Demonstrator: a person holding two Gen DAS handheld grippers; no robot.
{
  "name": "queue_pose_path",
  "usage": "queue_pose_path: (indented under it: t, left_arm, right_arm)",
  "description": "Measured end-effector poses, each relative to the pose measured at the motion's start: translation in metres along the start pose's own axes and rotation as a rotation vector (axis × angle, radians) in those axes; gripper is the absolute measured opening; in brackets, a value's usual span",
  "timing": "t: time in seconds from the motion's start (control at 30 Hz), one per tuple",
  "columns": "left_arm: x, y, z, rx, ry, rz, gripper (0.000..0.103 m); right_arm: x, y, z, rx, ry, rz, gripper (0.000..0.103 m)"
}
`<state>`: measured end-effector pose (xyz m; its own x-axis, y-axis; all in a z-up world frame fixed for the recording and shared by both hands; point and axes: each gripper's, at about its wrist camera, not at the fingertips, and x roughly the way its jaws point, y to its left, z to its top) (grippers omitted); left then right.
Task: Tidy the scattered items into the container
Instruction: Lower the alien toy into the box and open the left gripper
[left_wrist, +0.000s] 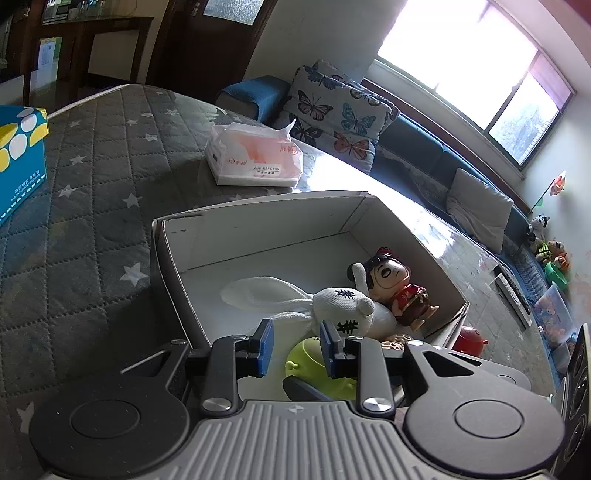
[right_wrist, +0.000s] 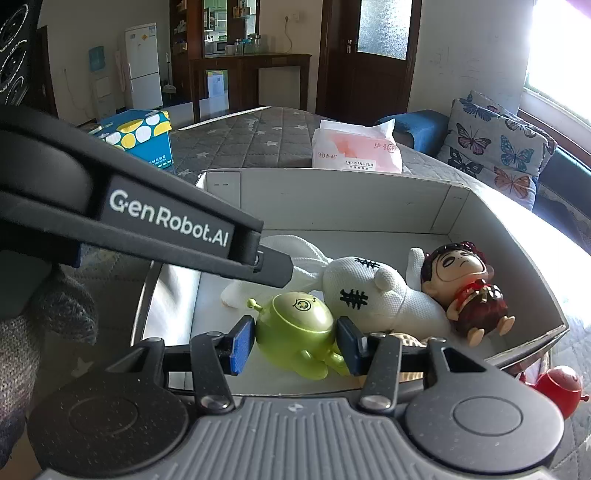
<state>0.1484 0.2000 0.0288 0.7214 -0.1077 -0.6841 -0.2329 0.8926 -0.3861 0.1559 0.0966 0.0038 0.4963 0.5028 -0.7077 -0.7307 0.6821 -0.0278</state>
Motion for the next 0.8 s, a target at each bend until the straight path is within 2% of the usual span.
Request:
queue_pose_path:
  t: [0.67,0.8]
  left_arm:
    - [-0.019,-0.009,-0.011,0.03,-0.052,0.031,0.029]
    - [-0.026,-0.015,-0.014,0.042,-0.067,0.032,0.029]
  right_arm:
    - [-0.032,0.002,-0.009,0.037,-0.098,0.012,0.051]
    - [-0.046,0.001,-0.013,0.054,-0.126,0.006,0.057]
